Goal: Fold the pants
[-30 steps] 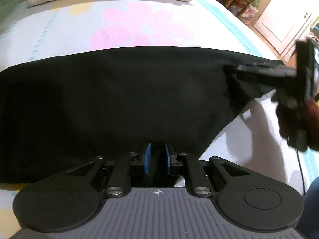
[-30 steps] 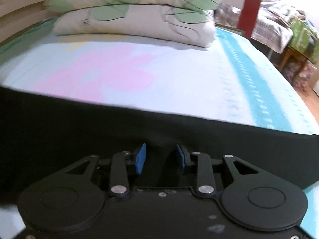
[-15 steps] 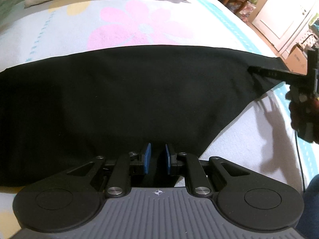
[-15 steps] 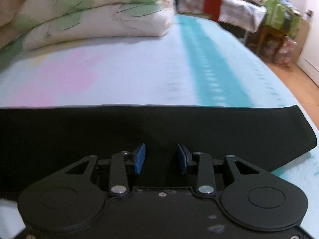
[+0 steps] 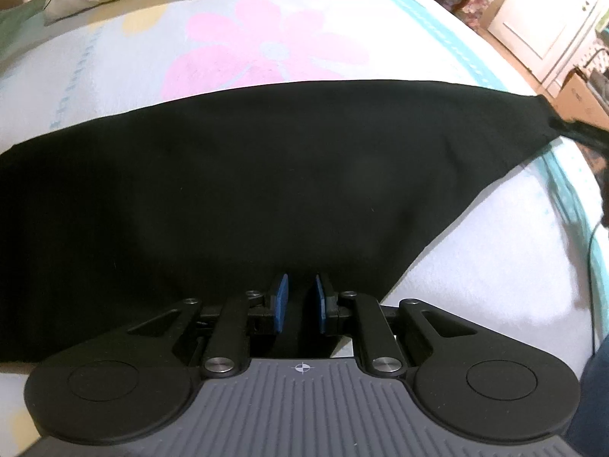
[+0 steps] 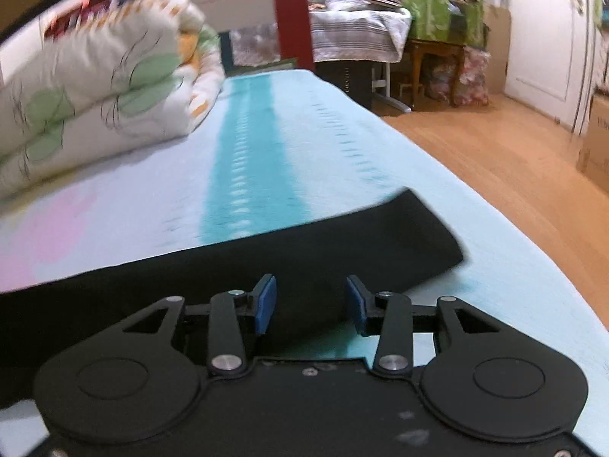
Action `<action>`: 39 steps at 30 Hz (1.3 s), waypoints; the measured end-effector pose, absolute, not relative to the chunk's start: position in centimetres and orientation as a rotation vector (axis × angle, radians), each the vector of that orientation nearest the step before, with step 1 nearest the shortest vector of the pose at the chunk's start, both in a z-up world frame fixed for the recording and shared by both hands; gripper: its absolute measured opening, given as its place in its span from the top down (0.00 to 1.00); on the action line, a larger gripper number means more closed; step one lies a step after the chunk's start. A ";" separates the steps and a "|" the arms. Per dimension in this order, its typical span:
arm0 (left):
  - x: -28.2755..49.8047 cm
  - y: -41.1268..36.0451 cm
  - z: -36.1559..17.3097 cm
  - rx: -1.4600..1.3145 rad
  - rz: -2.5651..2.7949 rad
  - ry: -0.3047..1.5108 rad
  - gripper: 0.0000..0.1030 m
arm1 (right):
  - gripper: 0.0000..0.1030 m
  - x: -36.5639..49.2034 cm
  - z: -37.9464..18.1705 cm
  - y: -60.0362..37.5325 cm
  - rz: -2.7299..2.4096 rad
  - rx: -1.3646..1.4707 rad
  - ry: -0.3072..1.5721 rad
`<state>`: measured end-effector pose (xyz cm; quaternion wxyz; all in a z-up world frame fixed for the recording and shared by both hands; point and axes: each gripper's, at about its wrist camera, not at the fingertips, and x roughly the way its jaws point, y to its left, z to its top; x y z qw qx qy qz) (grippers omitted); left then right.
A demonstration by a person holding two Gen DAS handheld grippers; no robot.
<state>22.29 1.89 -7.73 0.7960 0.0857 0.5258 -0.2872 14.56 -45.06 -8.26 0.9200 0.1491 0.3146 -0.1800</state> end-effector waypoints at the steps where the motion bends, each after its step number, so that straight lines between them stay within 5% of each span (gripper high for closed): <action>1: 22.3 1.8 -7.7 0.180 -0.612 1.133 0.85 | 0.56 13.5 -8.3 -46.3 -0.362 0.356 0.639; 28: 22.2 1.4 -7.7 0.233 -0.598 1.145 0.84 | 0.40 16.8 -11.9 -55.2 -0.436 0.804 0.614; 35: 22.2 1.3 -7.3 0.253 -0.590 1.142 0.85 | 0.40 17.8 -11.7 -55.2 -0.421 0.763 0.637; 39: 21.7 -0.8 -4.5 0.209 -0.615 1.082 0.85 | 0.51 18.1 -11.5 -54.8 -0.426 0.690 0.668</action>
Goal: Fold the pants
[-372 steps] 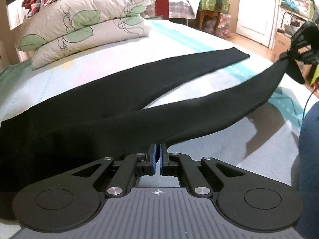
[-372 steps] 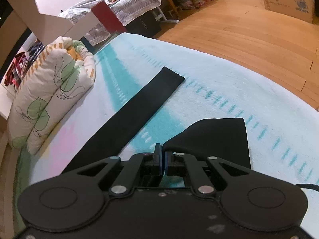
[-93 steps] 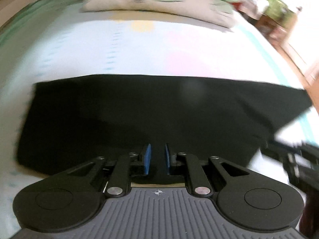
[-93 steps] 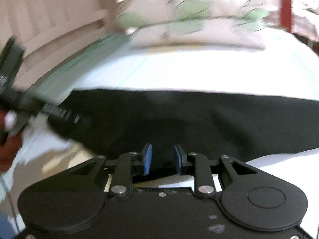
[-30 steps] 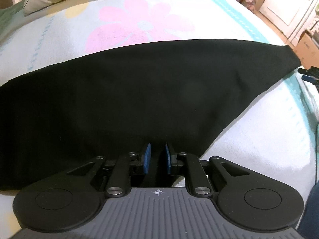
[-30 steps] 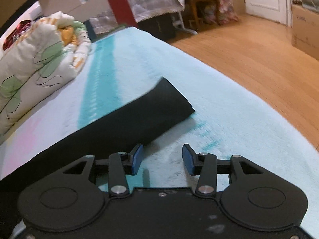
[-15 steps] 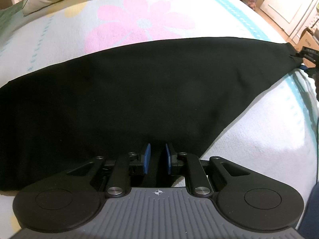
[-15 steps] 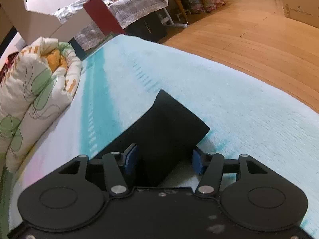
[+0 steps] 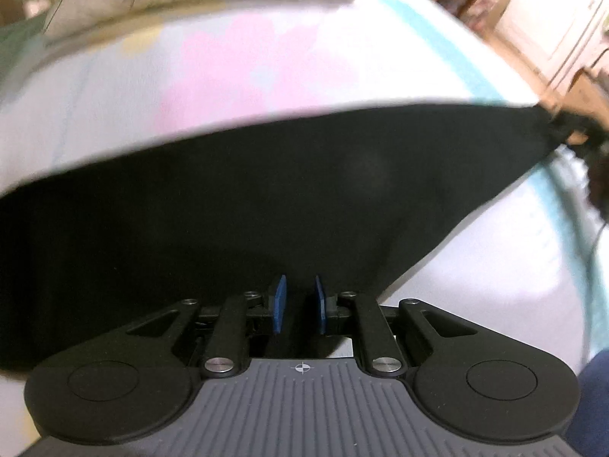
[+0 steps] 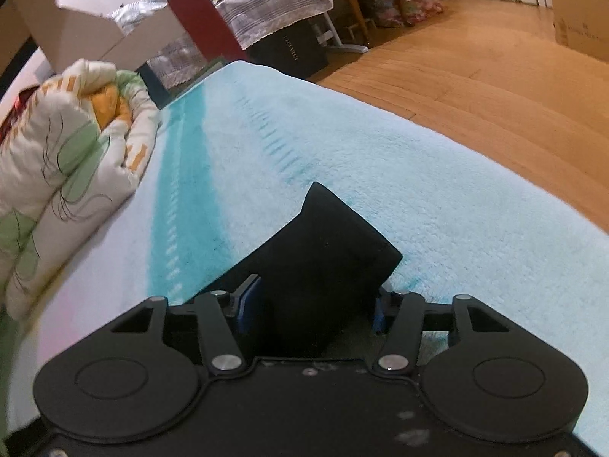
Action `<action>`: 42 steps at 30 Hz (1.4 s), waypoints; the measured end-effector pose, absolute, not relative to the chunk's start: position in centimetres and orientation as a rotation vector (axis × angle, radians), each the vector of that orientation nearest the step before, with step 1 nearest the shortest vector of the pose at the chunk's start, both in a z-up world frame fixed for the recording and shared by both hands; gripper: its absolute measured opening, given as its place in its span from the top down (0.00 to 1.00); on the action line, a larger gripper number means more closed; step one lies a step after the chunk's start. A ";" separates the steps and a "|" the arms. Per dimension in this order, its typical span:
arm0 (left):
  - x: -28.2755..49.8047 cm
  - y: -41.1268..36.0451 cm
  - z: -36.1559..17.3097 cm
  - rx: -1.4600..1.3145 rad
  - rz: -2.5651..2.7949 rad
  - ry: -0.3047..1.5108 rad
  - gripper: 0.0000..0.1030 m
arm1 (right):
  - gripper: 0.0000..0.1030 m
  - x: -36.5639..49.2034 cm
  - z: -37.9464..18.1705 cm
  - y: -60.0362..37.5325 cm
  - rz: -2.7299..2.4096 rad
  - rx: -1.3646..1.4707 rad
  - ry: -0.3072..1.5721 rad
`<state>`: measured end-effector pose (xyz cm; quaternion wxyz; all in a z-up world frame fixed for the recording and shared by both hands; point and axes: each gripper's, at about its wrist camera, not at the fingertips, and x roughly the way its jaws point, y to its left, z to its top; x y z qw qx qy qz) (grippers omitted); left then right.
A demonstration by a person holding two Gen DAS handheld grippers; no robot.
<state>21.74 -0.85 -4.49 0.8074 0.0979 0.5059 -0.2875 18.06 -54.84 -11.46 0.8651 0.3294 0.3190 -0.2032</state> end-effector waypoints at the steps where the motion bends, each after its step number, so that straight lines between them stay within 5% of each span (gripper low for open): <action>1: 21.5 -2.1 -3.6 0.217 -0.642 1.057 0.85 | 0.67 18.1 -11.5 -54.7 -0.441 0.662 0.679; 2: 21.2 -3.6 -2.8 0.232 -0.673 1.034 0.85 | 0.81 18.1 -11.5 -54.8 -0.447 0.644 0.687; 4: 20.8 -6.9 -1.7 0.247 -0.741 0.998 0.84 | 0.92 17.9 -11.8 -55.3 -0.405 0.686 0.680; 18: 22.5 -26.3 -5.8 0.244 -0.941 0.982 0.85 | 0.92 17.6 -10.7 -55.2 -0.377 0.654 0.675; 34: 26.6 -26.1 -8.3 0.128 -0.862 1.076 0.86 | 0.92 17.2 -5.0 -50.6 -0.293 0.459 0.589; 42: 29.5 -18.5 -5.9 -0.015 -0.738 1.057 0.86 | 0.92 17.6 -1.2 -40.2 -0.125 0.250 0.527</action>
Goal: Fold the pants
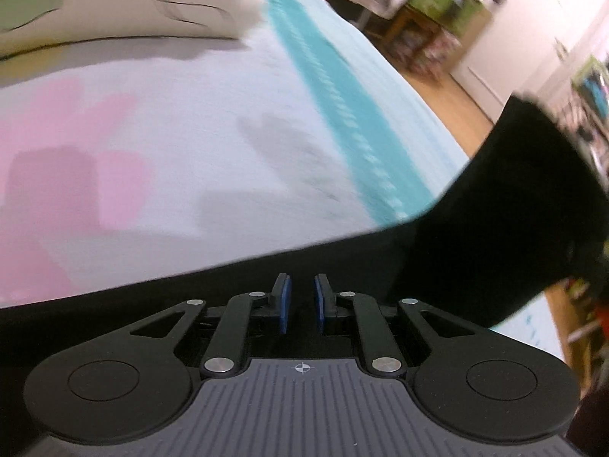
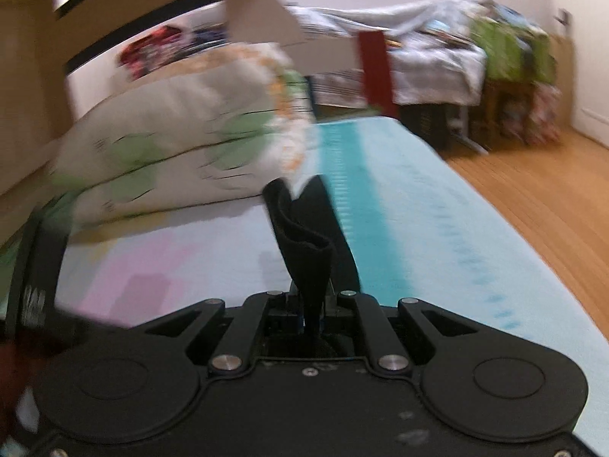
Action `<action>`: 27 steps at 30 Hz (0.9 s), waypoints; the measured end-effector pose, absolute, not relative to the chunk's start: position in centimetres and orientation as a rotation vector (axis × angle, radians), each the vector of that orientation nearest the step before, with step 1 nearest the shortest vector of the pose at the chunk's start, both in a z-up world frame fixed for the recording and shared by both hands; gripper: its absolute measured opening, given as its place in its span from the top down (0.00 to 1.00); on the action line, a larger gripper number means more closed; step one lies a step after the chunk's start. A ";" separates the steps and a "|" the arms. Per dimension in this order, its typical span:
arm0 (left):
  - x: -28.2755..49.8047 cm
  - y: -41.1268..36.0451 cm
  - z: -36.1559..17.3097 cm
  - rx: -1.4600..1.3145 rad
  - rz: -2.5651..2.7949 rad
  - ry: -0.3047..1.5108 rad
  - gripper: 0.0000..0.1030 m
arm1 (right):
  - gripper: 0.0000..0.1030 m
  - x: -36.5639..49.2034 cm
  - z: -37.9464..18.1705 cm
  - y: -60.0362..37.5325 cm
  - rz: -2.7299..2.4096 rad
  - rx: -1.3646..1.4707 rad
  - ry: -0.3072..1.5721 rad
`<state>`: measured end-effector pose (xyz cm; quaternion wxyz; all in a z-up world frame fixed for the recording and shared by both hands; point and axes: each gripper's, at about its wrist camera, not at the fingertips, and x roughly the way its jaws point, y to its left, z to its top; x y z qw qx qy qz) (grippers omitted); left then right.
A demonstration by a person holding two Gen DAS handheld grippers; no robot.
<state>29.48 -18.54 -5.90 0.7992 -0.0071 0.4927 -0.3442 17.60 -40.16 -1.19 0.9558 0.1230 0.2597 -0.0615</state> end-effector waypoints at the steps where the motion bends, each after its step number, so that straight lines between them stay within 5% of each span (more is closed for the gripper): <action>1: 29.8 -17.1 -5.5 -0.036 -0.718 1.051 0.86 | 0.92 17.7 -1.2 -38.5 -0.108 0.219 0.527; 13: 31.0 -7.0 -3.2 -0.139 -0.616 1.033 0.85 | 0.92 18.3 -8.7 -23.2 0.011 -0.117 0.679; 22: 30.9 -6.0 -4.2 -0.188 -0.627 1.049 0.85 | 0.92 19.1 -8.0 -21.3 -0.032 -0.064 0.627; 24: 30.9 -5.7 -4.0 -0.190 -0.624 1.048 0.85 | 0.90 19.8 -8.5 -20.6 -0.025 -0.070 0.635; 27: 30.8 -5.6 -3.8 -0.183 -0.635 1.052 0.85 | 0.67 20.3 -9.7 -19.8 0.015 -0.048 0.686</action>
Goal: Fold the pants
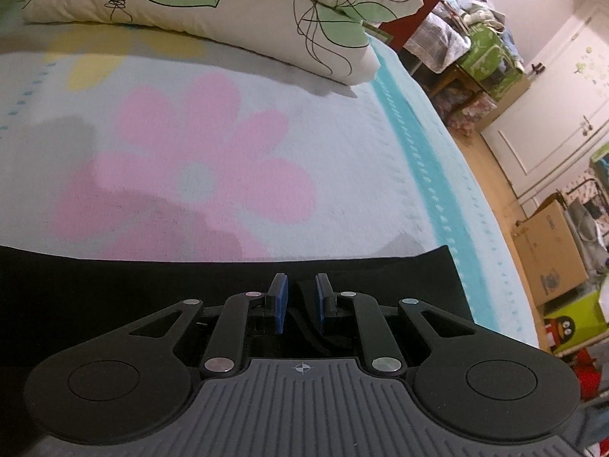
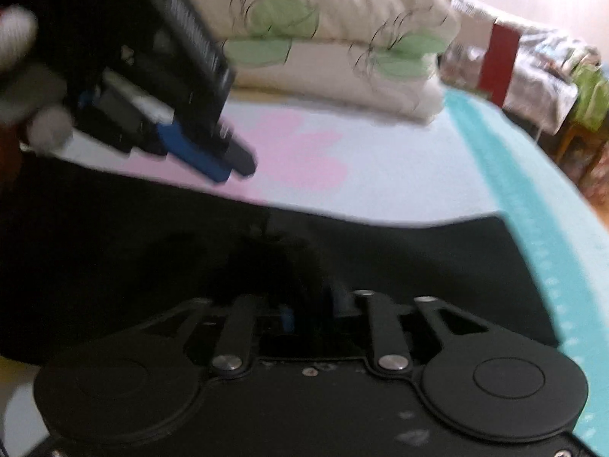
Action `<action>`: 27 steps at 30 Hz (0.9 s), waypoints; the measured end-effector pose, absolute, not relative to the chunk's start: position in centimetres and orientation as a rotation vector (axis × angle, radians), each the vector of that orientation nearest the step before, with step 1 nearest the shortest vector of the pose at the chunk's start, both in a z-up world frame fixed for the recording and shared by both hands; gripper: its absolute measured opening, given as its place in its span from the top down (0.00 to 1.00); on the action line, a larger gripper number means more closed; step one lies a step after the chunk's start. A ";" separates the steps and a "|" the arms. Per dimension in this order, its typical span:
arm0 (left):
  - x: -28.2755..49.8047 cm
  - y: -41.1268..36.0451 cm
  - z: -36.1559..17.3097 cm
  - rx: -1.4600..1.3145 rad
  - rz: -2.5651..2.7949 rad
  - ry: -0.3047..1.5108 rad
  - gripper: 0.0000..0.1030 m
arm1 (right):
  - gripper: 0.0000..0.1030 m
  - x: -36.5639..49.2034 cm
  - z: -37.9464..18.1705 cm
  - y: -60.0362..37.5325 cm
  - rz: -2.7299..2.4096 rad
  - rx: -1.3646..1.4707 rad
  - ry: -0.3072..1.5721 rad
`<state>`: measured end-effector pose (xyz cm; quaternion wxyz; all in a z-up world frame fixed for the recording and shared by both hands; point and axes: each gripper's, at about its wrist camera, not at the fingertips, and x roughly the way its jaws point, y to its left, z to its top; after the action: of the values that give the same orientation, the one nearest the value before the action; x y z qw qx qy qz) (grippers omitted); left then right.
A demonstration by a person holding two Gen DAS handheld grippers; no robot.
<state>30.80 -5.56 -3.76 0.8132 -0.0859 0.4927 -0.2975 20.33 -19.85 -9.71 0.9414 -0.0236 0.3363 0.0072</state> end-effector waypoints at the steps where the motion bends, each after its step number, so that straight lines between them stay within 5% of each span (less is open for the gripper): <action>1: 30.6 -5.6 -3.6 -0.178 -0.639 1.048 0.85 | 0.64 20.1 -9.7 -19.5 0.016 -0.059 0.672; 5: 30.6 -6.5 -3.3 -0.169 -0.662 1.042 0.85 | 0.57 18.8 -9.2 -18.6 0.067 -0.071 0.658; 20: 28.3 -9.7 -6.7 -0.184 -0.717 1.157 0.83 | 0.60 13.3 -6.1 -22.8 0.136 -0.031 0.649; 23: 28.2 -9.9 -7.5 -0.230 -0.729 1.183 0.64 | 0.60 12.5 -5.8 -23.7 0.118 -0.009 0.647; 27: 27.9 -10.3 -8.3 -0.252 -0.713 1.204 0.56 | 0.60 12.2 -5.6 -24.7 0.092 0.039 0.649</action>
<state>27.95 -10.32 -8.31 0.7577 -0.1158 0.5527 -0.3270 12.17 -24.73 -5.61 0.9466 0.0190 0.3187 0.0453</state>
